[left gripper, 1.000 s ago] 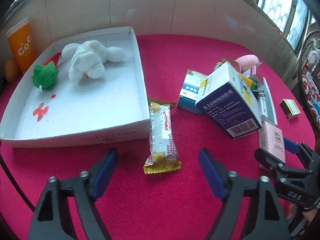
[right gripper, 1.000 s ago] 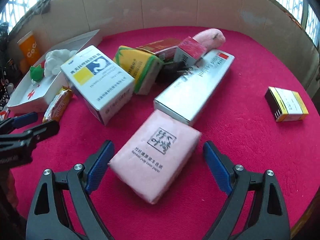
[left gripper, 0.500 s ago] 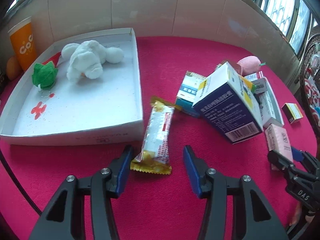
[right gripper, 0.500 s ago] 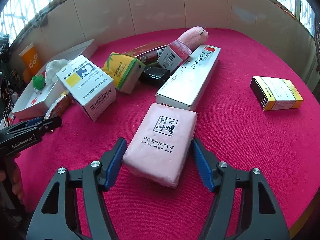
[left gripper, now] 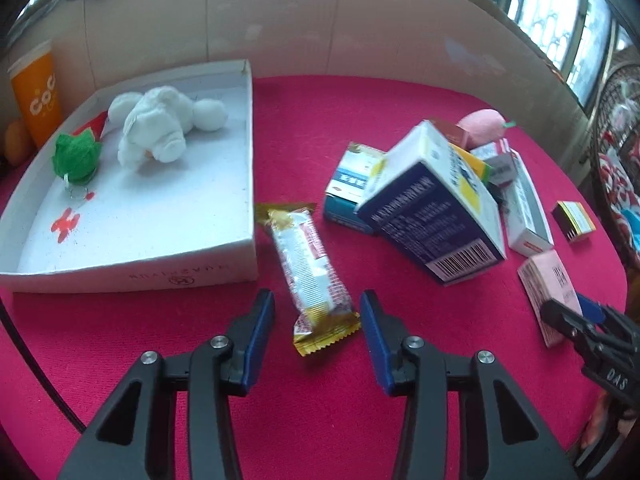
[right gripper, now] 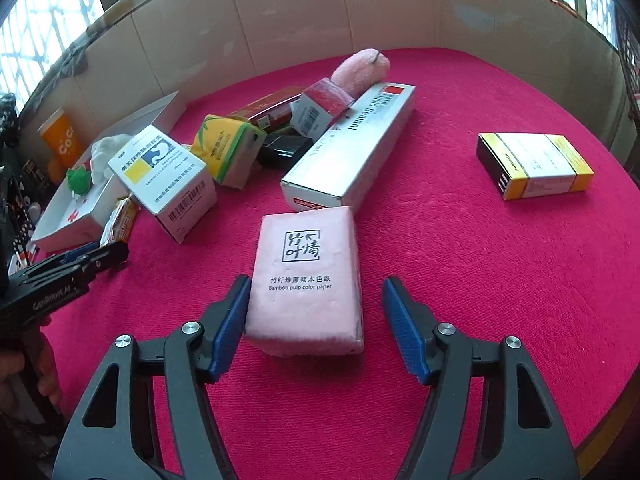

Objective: Organize objects

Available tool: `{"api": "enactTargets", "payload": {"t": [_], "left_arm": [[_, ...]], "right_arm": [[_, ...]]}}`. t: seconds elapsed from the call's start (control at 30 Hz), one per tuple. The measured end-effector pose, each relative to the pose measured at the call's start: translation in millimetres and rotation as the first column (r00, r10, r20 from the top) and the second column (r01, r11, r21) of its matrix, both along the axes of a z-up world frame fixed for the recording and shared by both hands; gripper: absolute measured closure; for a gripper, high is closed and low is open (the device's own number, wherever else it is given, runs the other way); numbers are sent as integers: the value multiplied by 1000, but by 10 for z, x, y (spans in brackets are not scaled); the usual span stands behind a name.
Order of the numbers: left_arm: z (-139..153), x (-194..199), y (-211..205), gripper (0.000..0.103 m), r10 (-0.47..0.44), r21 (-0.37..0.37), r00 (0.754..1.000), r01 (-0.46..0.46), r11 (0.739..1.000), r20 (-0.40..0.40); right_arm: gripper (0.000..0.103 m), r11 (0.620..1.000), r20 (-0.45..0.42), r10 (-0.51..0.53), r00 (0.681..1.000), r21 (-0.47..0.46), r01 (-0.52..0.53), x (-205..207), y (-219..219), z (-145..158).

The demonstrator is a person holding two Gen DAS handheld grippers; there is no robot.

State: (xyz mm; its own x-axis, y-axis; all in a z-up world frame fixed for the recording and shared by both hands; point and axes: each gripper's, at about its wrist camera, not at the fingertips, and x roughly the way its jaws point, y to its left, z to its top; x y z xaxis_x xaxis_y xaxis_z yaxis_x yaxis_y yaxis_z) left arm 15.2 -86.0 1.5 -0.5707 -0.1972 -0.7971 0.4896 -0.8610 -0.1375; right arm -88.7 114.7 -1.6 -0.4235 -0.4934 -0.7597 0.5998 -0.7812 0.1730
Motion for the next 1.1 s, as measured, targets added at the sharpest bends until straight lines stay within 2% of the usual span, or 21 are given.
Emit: {"api": "enactTargets", "payload": {"t": [0.17, 0.33, 0.4, 0.43, 0.47, 0.5, 0.73, 0.9, 1.1], "left_arm": [[-9, -118, -45, 58, 39, 9, 999, -39, 999, 3], [-33, -71, -18, 59, 21, -8, 999, -22, 1000, -30], [-38, -32, -14, 65, 9, -11, 999, -9, 1000, -45], [-41, -11, -13, 72, 7, -11, 999, -7, 1000, -50], [-44, 10, -16, 72, 6, -8, 998, -6, 1000, -57], [-41, 22, -21, 73, 6, -5, 998, -6, 1000, -64], [41, 130, 55, 73, 0, -45, 994, -5, 999, -111], [197, 230, 177, 73, -27, -115, 987, 9, 993, -161], [320, 305, 216, 73, -38, -149, 979, 9, 989, -198]], "right_arm": [[34, 999, -36, 1, 999, 40, 1, 2, -119, -19], [34, 998, -73, 32, 997, 61, -27, 29, -143, -36], [34, 998, -79, 50, 996, 54, -46, 38, -114, -39], [37, 997, -85, 58, 995, 56, -53, 49, -109, -39], [47, 997, -93, 61, 994, 61, -56, 57, -104, -39], [50, 996, -101, 61, 993, 64, -55, 67, -96, -38], [52, 997, -74, 76, 994, -3, -77, 82, -24, 0], [53, 995, -83, 88, 993, -48, -93, 137, 9, 105], [52, 992, -101, 98, 990, -72, -105, 192, 1, 229]]}}
